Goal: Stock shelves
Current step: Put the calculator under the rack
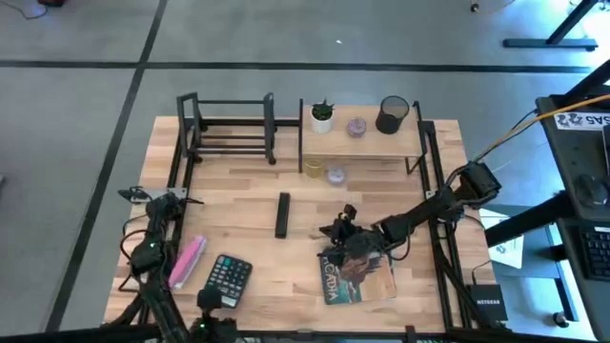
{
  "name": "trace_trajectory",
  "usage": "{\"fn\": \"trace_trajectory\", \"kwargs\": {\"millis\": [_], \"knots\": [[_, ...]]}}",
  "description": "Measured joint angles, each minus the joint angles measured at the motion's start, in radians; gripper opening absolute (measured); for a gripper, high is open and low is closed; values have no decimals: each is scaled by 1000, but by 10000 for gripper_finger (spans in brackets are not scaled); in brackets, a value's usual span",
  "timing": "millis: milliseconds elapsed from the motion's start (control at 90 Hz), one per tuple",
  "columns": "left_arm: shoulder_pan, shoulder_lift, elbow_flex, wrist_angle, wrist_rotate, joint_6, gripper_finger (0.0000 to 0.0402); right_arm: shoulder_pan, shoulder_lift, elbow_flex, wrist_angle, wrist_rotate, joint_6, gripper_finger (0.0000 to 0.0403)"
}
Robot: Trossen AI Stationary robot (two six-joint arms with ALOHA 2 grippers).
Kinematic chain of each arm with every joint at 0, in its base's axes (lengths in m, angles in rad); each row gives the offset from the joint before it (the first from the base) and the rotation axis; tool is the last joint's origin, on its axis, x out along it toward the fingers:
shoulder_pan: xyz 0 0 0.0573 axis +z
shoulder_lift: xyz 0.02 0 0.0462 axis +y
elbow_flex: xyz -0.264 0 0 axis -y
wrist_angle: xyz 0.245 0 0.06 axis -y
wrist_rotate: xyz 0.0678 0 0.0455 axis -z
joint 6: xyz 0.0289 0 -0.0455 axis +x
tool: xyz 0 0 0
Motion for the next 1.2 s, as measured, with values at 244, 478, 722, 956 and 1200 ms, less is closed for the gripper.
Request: {"fn": "trace_trajectory", "kwargs": {"millis": [244,478,722,956,1200], "knots": [[39,-1,-71,-2,-10,-79,287,0,0,0,1,1,0,1],[100,0,-71,-3,-40,-42,140,15,0,0,65,-44,-27,1],[139,-10,-3,-16,-130,59,22,48,0,28,248,-295,-202,1],[150,-104,27,19,-383,-9,16,95,1,128,240,-416,-536,1],[67,-231,29,30,-651,-100,15,124,37,214,241,-348,-658,61]]}}
